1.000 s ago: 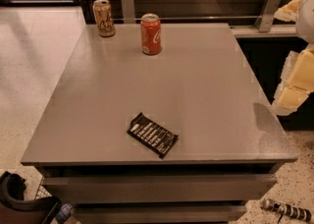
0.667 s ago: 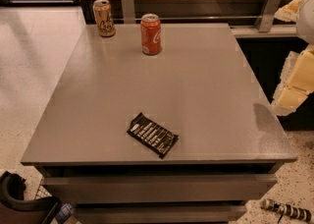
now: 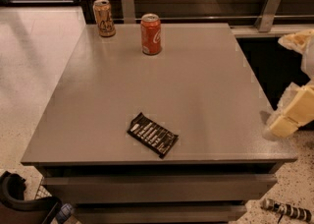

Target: Move rxbar chocolate near coke can

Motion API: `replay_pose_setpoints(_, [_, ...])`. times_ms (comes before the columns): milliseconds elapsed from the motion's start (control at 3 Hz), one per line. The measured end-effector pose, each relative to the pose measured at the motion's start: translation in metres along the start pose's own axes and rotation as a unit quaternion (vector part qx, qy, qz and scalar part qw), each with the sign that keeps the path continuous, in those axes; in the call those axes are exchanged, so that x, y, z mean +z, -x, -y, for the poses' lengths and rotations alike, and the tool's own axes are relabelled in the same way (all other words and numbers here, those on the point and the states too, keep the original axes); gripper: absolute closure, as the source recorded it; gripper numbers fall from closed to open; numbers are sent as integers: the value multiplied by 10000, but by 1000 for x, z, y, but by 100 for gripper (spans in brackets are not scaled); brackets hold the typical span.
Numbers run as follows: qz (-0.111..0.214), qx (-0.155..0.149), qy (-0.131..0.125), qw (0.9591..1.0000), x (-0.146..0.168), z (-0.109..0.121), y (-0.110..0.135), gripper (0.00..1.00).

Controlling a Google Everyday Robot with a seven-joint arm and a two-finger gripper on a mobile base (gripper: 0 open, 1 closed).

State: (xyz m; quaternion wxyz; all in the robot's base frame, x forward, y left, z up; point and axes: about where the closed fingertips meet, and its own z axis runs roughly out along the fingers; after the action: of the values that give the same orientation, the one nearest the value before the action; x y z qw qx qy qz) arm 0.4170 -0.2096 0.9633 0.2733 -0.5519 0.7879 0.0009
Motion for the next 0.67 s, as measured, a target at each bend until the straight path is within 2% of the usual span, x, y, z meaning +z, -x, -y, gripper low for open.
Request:
replay_pose_setpoints(333, [951,202,-156,9951,41,-23,-27,0])
replay_pose_setpoints(667, [1748,158,-170,9843,64,-36,-13,0])
